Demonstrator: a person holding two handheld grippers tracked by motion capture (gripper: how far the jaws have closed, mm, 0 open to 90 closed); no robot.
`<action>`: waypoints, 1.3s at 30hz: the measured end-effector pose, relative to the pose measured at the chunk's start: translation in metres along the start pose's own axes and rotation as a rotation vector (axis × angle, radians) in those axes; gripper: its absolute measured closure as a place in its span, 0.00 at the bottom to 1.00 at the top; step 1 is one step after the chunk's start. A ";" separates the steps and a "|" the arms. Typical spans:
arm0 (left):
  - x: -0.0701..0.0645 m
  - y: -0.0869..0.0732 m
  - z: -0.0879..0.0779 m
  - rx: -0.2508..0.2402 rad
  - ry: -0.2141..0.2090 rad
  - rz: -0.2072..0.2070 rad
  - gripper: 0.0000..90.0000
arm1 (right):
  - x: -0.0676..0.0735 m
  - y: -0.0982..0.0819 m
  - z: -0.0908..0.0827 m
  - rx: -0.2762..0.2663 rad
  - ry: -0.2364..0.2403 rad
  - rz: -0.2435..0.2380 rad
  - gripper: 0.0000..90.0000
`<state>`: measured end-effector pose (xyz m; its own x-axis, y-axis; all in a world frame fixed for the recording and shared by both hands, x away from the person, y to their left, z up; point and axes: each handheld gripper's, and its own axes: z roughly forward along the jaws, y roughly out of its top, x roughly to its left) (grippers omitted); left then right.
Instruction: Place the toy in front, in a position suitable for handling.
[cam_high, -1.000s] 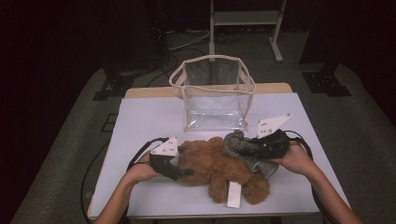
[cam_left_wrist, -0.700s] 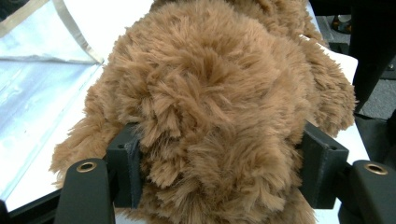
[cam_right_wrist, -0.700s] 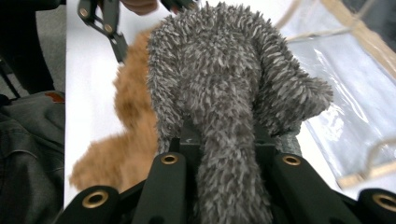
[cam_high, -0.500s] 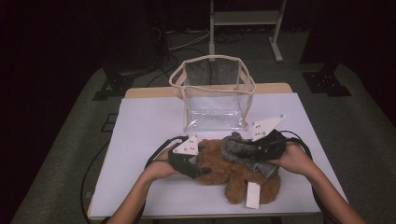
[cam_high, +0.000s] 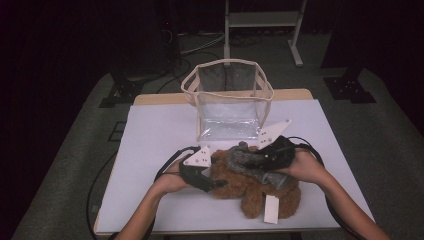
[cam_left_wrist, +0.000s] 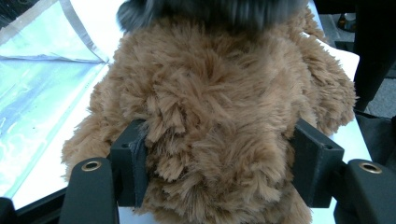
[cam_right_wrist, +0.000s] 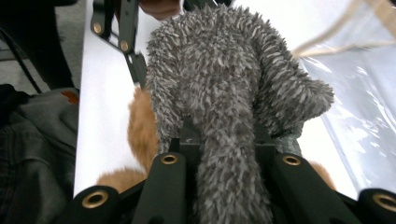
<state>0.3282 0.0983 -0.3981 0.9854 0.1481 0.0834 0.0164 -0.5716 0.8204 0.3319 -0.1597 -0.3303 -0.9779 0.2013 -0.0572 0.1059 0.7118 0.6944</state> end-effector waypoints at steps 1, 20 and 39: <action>0.001 -0.001 0.000 0.003 0.000 0.004 0.36 | 0.000 0.003 0.004 0.009 0.001 0.001 0.81; 0.009 -0.015 -0.005 0.005 -0.032 -0.079 0.44 | -0.002 -0.008 -0.003 0.024 -0.002 0.022 0.81; 0.008 -0.012 -0.006 -0.004 -0.022 -0.081 0.46 | -0.001 0.007 0.006 0.010 0.026 0.013 0.81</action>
<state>0.3354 0.1109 -0.4037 0.9844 0.1756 0.0045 0.0952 -0.5549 0.8264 0.3351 -0.1511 -0.3295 -0.9808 0.1927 -0.0295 0.1200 0.7158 0.6879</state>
